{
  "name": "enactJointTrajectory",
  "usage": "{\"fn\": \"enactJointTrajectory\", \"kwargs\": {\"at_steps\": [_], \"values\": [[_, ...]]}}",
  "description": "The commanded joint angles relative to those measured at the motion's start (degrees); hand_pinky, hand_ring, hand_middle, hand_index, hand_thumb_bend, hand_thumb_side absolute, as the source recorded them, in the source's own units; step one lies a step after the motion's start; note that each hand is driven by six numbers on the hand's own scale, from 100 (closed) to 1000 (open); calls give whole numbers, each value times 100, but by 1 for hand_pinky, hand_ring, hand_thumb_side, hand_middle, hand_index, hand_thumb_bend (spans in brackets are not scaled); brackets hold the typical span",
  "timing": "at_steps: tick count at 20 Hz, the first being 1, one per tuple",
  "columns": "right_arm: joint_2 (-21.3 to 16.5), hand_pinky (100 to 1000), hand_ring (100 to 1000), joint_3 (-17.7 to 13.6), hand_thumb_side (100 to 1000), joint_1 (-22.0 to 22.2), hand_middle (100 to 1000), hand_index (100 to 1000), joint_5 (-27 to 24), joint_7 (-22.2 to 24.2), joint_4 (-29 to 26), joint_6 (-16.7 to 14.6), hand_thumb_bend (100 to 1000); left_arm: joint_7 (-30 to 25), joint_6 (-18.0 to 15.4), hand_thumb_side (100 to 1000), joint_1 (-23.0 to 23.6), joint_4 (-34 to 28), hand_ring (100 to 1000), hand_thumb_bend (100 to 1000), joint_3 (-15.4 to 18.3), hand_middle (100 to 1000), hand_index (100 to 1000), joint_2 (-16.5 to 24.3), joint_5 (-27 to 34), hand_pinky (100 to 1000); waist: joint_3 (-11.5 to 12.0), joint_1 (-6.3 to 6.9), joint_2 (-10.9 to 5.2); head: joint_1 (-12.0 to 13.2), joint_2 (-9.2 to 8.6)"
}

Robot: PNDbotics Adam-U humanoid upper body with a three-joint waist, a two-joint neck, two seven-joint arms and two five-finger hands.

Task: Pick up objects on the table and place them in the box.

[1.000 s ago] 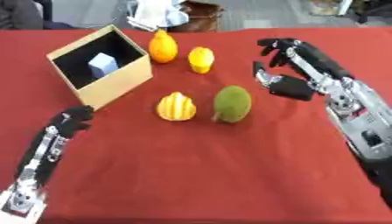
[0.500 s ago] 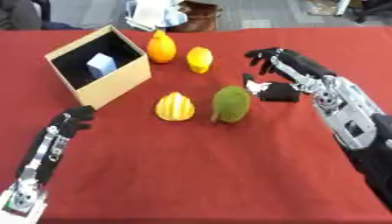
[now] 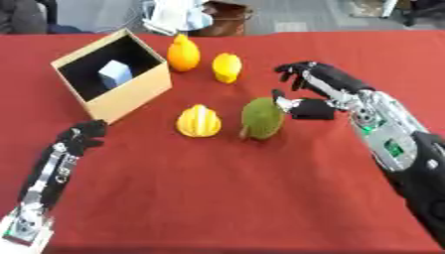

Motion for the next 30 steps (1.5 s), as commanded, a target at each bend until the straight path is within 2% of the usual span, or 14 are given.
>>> {"fn": "enactJointTrajectory", "kwargs": {"at_steps": [1,19,24,30], "values": [[-58,699,687,3,752,-129,762,932,47,56,-69,-56,100,-2,1,1000,-10,-70,810,559,12,775,849,68,9,794,2,-5,-156,-11,-8],[-51,713,699,311,789,-34,766,937,-95,608,-786,-205,100,-4,-6,1000,-9,-48,810,558,7,775,849,70,14,795,17,-34,-158,-19,14],[32,719,707,363,802,-18,772,937,14,775,-642,-223,100,-6,-8,1000,-19,-49,810,559,5,774,849,66,13,795,32,-34,-155,-19,10],[106,724,713,316,800,-24,777,937,222,749,-311,-282,100,-8,-7,1000,-26,-51,810,559,4,774,849,65,14,795,46,-33,-154,-24,8]]}}
